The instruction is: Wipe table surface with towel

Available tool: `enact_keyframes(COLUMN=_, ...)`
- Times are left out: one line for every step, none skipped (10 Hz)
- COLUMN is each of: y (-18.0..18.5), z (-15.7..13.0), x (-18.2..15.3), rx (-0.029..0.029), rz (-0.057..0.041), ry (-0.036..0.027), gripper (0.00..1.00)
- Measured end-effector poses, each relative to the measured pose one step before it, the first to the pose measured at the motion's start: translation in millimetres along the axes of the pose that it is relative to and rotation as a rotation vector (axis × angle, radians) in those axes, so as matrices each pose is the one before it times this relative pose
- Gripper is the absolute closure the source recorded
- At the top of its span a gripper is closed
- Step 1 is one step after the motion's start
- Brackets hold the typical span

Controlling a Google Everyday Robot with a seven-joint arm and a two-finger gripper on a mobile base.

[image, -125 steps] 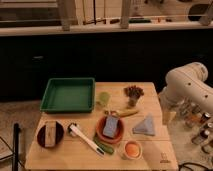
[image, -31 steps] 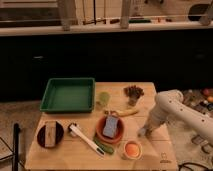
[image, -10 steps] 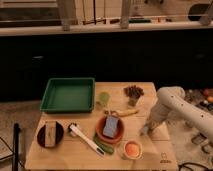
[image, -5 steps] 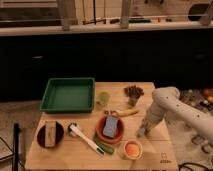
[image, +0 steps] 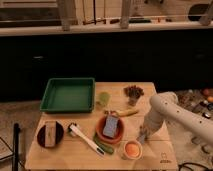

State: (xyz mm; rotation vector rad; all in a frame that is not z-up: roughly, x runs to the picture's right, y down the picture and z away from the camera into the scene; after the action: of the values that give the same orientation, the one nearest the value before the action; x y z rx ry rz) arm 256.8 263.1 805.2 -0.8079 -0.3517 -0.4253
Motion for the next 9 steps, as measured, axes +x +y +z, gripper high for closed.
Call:
enact_keyframes(y=3.77, z=-5.13, x=13.16, rx=0.00434, rz=0.02014, ry=0.01651, gripper=1.0)
enact_keyframes(y=6.26, z=-6.62, x=17.9, rx=0.00823, rz=0.02914, ry=0.02106, gripper=1.0)
enact_keyframes(y=0.41, z=-6.32, x=14.68, rx=0.01182, rz=0.02298, ry=0.01738, gripper=1.0)
enact_keyframes(y=-4.83, z=-4.38, x=10.21, rx=0.01281, rz=0.00971, ry=0.01109, gripper=1.0)
enact_keyframes(y=-5.91, z=-1.33, x=4.05, rx=0.00904, rz=-0.0023, ry=0.00664, gripper=1.0)
enact_keyframes(y=-5.32, z=-0.42, x=1.18, rx=0.00548, rz=-0.00665, ry=0.00511, gripper=1.0)
enact_keyframes(y=-11.53, z=2.92, x=-11.59, rx=0.00014, rz=-0.02842, ry=0.00243, gripper=1.0)
enact_keyframes(y=-9.6, z=1.66, x=-13.13, rx=-0.00011, rz=-0.02808, ry=-0.00244, gripper=1.0)
enact_keyframes(y=-12.33, z=2.3, x=-21.2, rx=-0.00275, rz=-0.04761, ry=-0.00895, gripper=1.0)
